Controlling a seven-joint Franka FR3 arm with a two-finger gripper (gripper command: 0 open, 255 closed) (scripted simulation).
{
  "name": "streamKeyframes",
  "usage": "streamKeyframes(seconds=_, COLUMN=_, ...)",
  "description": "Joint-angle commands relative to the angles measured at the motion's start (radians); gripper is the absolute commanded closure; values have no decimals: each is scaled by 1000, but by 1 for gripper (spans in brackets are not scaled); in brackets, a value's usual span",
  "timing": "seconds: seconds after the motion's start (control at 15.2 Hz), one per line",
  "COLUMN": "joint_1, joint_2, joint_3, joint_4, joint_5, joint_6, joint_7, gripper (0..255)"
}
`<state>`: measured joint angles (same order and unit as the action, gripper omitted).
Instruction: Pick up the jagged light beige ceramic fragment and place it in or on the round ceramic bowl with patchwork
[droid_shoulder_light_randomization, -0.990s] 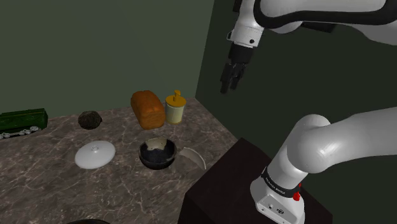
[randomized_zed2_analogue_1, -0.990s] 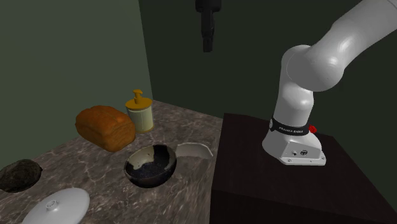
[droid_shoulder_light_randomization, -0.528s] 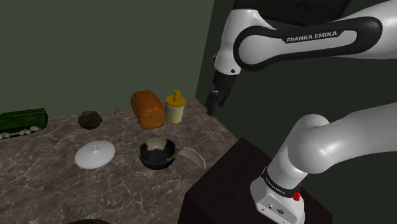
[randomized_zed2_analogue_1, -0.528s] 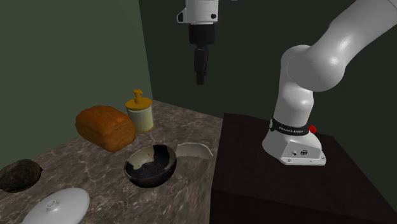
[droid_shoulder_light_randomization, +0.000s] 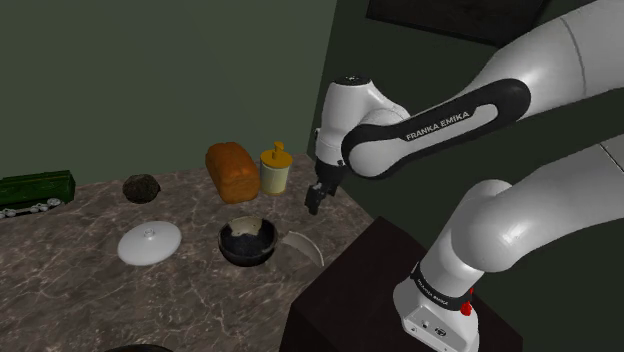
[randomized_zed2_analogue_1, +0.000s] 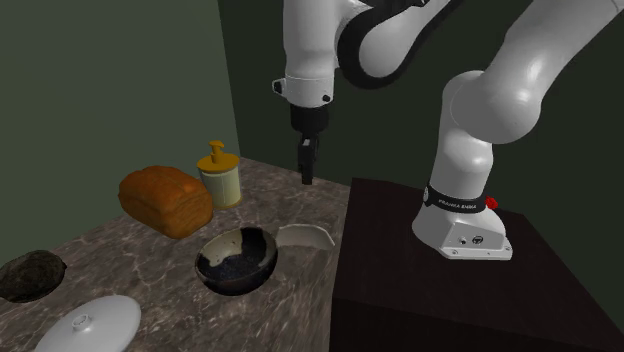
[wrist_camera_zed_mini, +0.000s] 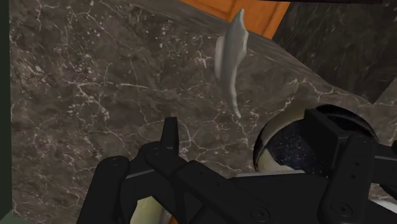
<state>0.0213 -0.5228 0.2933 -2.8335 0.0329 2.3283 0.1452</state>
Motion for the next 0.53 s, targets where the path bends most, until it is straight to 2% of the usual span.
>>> streamKeyframes(seconds=0.0, joint_1=-22, joint_2=85, joint_3=56, joint_4=-11, joint_5=-40, joint_6=102, joint_7=64, gripper=0)
streamKeyframes(seconds=0.13, joint_1=-68, joint_2=176, joint_3=115, joint_4=-15, joint_5=-111, joint_6=197, joint_7=142, gripper=0)
streamKeyframes(seconds=0.26, joint_1=-139, joint_2=277, joint_3=183, joint_4=-9, joint_5=-230, joint_6=283, joint_7=254, gripper=0)
streamKeyframes(seconds=0.4, joint_1=-238, joint_2=390, joint_3=259, joint_4=14, joint_5=-425, joint_6=349, joint_7=420, gripper=0)
streamKeyframes(seconds=0.46, joint_1=-288, joint_2=453, joint_3=290, joint_4=33, joint_5=-558, joint_6=366, joint_7=529, gripper=0)
